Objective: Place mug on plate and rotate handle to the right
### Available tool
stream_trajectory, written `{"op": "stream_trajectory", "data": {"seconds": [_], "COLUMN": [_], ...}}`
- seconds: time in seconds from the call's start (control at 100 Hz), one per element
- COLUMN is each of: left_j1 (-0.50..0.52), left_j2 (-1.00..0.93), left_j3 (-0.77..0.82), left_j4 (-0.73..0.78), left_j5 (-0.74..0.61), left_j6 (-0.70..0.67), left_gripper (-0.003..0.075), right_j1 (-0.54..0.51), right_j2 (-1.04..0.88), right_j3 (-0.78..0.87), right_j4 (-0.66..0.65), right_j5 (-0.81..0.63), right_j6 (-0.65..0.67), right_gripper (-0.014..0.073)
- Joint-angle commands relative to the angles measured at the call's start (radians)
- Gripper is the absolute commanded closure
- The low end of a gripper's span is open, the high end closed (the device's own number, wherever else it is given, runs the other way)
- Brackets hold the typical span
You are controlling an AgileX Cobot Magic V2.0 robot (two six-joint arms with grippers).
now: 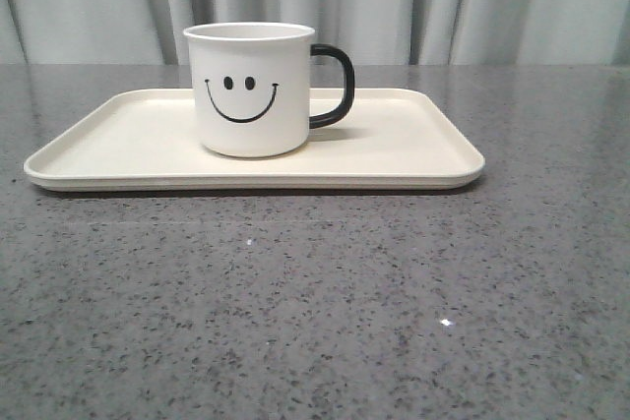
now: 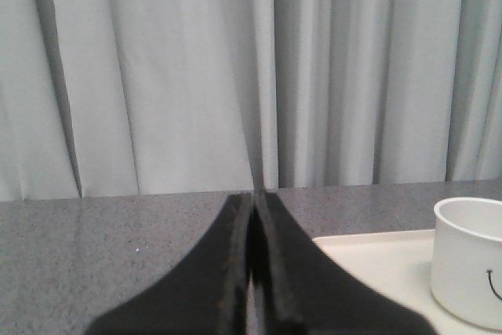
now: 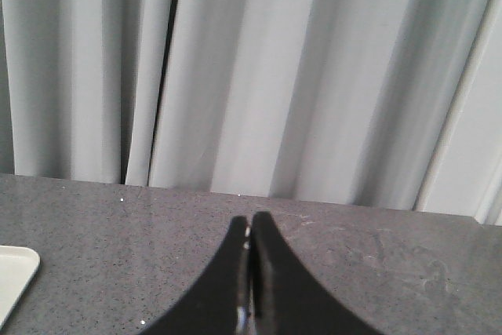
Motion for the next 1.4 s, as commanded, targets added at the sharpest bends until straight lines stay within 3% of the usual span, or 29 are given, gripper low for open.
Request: {"op": "stream_trajectory", "data": {"seconds": [0.0, 0.47, 1.39], "left_j1": [0.018, 0.060, 0.060], "left_j2": [-0.030, -0.167, -0.165], "left_j3": [0.019, 0.185, 0.185], "left_j4": [-0.018, -0.020, -0.020], "left_j5": [-0.096, -0.158, -0.143], "left_j6": [-0.009, -0.009, -0.009], "left_gripper": [0.0740, 0.0740, 0.0740], "right_j1": [-0.005, -0.005, -0.005], "right_j2": [0.016, 0.016, 0.016], "right_j3": [-0.018, -0.018, -0.018], "right_j4": [-0.047, -0.047, -0.047], "right_j5": [-0.064, -0.064, -0.064], "right_j6": [0.002, 0.002, 0.002], "right_gripper": [0.0710, 0.0710, 0.0710]}}
